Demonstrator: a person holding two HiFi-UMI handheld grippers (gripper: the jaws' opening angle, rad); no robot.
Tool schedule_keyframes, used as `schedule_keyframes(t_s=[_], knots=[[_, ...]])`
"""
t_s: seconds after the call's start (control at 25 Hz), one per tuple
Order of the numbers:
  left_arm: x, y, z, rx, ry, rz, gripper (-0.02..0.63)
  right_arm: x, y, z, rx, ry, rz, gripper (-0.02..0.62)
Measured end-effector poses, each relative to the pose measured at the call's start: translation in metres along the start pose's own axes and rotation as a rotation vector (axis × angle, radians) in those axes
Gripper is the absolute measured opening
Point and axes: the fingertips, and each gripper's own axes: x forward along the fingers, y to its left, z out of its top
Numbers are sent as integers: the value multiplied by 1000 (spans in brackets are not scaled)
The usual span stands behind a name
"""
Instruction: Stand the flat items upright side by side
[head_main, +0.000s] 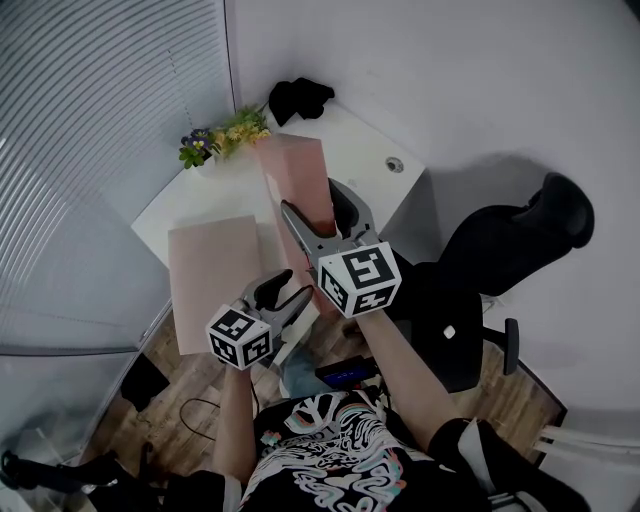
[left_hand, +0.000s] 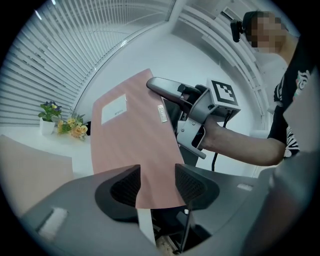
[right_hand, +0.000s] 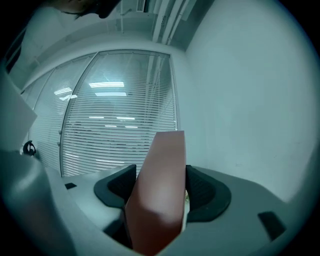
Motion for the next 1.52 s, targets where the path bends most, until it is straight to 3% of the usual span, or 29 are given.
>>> schedule_keyframes(t_s=[0.48, 0.88, 1.08, 1.52], knots=[[-4, -5, -14, 16, 42, 22, 199, -24, 7, -2, -25, -89, -30, 313], [-12, -14, -17, 22, 52, -9, 196, -39, 14, -5, -44, -145, -65, 314], [-9, -19, -16, 38, 68, -24, 196, -39, 15, -6, -40, -149, -63, 316], [-2, -3, -23, 56, 114, 54, 192, -38, 13, -24, -48, -82, -84, 311]])
